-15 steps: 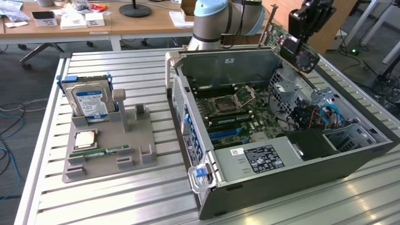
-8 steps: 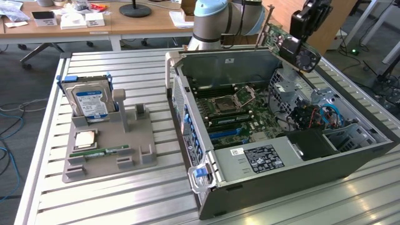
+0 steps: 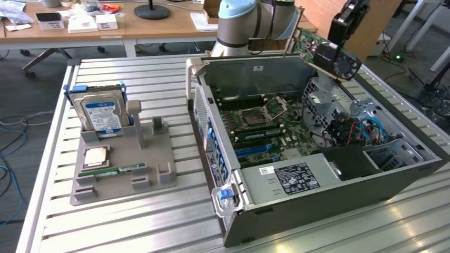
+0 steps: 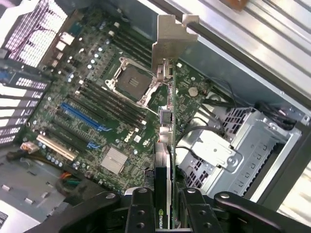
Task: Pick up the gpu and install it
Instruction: 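Insert the gpu into the slot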
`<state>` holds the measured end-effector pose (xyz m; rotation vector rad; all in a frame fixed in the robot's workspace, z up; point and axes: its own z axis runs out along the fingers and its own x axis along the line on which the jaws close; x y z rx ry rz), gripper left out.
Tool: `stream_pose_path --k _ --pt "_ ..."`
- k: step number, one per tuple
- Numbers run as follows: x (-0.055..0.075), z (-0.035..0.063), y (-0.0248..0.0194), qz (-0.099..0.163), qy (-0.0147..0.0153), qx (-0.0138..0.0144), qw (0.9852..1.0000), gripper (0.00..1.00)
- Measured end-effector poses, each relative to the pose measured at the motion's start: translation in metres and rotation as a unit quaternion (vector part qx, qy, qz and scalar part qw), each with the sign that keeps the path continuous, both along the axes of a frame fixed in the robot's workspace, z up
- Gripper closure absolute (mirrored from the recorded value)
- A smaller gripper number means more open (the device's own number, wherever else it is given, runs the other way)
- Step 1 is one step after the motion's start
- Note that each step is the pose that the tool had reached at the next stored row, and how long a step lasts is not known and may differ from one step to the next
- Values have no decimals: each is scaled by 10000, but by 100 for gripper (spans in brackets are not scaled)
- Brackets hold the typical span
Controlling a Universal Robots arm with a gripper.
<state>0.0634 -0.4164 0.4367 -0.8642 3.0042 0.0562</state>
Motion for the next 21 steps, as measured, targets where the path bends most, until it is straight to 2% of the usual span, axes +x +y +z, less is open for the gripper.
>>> stream_pose_path --k 3,6,12,17,21 --pt "0 0 0 275 0 0 9996 73" --pt "0 0 0 535 0 0 9986 73" --pt "0 -1 0 1017 0 -1 9948 73" --pt "0 -2 0 1423 0 0 9898 73" --pt "0 -2 0 1756 0 0 9845 73"
